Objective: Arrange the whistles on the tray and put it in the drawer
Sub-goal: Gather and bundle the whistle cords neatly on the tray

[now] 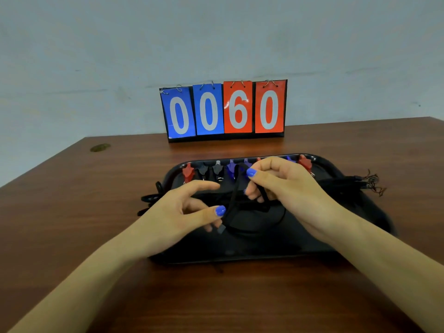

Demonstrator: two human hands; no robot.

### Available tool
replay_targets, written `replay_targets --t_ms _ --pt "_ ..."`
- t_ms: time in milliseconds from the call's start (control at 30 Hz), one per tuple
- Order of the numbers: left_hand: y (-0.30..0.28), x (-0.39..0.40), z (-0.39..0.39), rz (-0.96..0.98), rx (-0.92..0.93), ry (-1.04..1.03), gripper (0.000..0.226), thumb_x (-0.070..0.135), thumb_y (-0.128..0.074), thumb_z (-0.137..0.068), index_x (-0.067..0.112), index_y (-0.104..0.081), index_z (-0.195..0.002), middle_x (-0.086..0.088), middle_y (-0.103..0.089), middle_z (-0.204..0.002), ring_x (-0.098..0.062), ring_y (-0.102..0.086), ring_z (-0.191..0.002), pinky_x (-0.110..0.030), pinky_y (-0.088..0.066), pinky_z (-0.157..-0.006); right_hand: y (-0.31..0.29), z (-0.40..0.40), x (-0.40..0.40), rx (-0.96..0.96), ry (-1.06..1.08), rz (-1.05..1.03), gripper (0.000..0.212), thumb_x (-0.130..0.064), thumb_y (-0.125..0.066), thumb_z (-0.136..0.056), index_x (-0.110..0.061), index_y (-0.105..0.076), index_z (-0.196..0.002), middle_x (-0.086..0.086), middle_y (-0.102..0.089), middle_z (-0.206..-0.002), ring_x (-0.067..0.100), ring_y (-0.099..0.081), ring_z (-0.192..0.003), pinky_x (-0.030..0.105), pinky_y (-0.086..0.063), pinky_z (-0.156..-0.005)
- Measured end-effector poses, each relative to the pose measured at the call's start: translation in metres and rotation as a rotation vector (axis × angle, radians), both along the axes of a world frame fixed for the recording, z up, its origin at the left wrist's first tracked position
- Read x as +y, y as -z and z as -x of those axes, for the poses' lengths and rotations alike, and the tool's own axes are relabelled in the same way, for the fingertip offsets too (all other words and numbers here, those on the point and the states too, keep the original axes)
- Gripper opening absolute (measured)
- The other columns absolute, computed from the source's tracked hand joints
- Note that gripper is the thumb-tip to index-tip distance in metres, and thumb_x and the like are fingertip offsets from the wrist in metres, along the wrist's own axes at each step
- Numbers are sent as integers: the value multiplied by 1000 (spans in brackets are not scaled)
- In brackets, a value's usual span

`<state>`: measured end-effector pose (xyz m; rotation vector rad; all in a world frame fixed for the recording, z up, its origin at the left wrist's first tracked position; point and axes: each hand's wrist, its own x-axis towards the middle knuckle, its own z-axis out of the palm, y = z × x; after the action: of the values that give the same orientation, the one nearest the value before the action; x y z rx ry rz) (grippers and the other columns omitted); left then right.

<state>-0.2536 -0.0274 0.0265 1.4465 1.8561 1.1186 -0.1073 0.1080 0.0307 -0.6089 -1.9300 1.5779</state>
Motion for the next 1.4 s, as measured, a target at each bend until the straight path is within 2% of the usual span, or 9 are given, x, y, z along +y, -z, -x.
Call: replay_targets --t_ms 100,300,467,567,767,900,1000,1167,1400 --pt "1 0 -3 7 -63 13 49 43 -59 -66 42 -45 -113 -4 -74 -86 -8 -67 -81 -16 -47 -79 4 1 -1 -1 41 -5 8 -18 -56 -90 -18 -63 -85 -3 -71 -67 3 -64 -64 18 -52 -66" --pt "6 1 -12 25 -277 106 38 36 -63 -80 35 -51 -116 -8 -73 -87 -13 -65 -70 -21 -48 -61 8 3 -1 -5 58 -50 9 -16 -57 -89 -18 -63 -82 -2 -70 -65 1 -63 -61 8 -47 -58" --pt "5 0 -14 -12 -482 119 34 23 -58 -84 28 -53 -118 -14 -72 -90 -16 -62 -66 -21 -46 -55 9 3 1 -37 72 -111 7 -20 -58 -89 -20 -63 -84 -1 -72 -70 3 -64 -68 11 -48 -66" --pt "4 0 -13 -47 -514 99 45 21 -59 -76 25 -54 -120 -12 -72 -87 -16 -62 -64 -21 -46 -54 10 2 0 -90 81 -143 5 -24 -57 -90 -24 -59 -94 -2 -71 -79 4 -63 -79 17 -44 -73" --pt "3 1 -11 -93 -603 55 47 14 -60 -73 20 -56 -119 -10 -70 -78 -15 -61 -59 -20 -46 -51 13 0 -2 -132 238 -499 35 -18 -62 -86 -32 -46 -114 -13 -52 -110 0 -47 -106 11 -36 -86" --pt "3 1 -10 -114 -656 36 45 10 -60 -74 17 -57 -118 -12 -70 -77 -16 -60 -58 -20 -47 -50 7 -5 -12 -3 240 -696 37 -11 -62 -82 -42 -45 -95 -17 -52 -89 -1 -49 -93 3 -36 -80" --pt "3 2 -9 -144 -705 19 40 7 -58 -74 12 -60 -113 -14 -68 -76 -16 -59 -55 -19 -47 -49 8 -7 -24 4 82 -759 29 -20 -61 -83 -43 -48 -95 -11 -54 -76 5 -53 -82 16 -44 -78" --pt "5 2 -7 -187 -736 37 29 5 -57 -74 1 -63 -102 -12 -65 -73 -15 -59 -59 -19 -48 -49 12 -5 -36 -71 -97 -951 29 -37 -46 -79 -45 -48 -107 -15 -51 -78 3 -47 -77 20 -48 -69" --pt "8 0 -5 -104 -547 12 24 23 -63 -76 15 -69 -98 -10 -67 -86 -16 -55 -73 -22 -40 -55 15 -5 -33 -58 -30 -966 18 -45 -48 -80 -41 -55 -96 -21 -48 -72 -3 -46 -74 10 -40 -62"
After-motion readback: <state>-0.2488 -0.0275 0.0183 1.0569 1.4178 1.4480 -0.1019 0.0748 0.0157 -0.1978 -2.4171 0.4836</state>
